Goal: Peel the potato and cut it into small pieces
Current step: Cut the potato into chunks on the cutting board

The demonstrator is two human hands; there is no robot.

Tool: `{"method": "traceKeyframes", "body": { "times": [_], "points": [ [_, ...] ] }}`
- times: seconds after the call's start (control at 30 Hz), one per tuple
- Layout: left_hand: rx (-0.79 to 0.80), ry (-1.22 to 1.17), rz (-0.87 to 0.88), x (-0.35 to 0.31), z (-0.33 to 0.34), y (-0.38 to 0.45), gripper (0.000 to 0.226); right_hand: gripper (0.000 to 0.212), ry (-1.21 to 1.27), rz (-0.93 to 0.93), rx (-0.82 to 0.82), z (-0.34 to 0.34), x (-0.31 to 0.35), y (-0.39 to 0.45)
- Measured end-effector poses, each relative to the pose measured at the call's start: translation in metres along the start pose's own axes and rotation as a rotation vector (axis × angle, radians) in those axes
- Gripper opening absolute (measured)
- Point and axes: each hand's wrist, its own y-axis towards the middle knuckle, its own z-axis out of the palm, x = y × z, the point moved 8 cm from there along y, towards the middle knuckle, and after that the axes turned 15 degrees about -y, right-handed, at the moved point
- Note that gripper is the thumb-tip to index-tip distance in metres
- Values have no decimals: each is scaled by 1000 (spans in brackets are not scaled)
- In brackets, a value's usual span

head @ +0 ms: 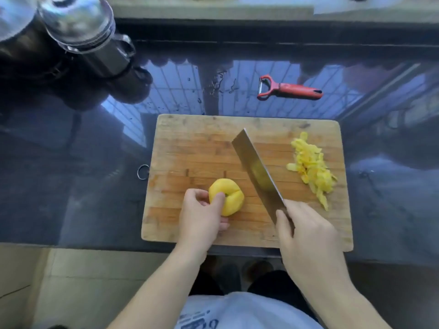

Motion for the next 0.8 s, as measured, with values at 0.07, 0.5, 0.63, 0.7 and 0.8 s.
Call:
{"method": "traceKeyframes", "body": {
  "times": [0.07, 0.5, 0.63, 0.7, 0.8],
  "points": [
    [13, 4, -2, -1, -2, 3, 21, 22, 2, -31, -11, -1, 13, -7],
    [96, -118, 32, 5, 2, 3, 17, 31, -80, -116, -91, -6, 49, -27],
    [92, -91, 38, 6, 3, 2, 15, 31, -139, -122, -22, -1, 54, -29],
    [99, -59, 49, 4, 3, 1, 15, 31, -173, -117, 14, 2, 54, -31],
    [109, -22, 63, 4, 4, 1, 15, 16, -264, -90, 52, 1, 57, -34]
  ]
}}
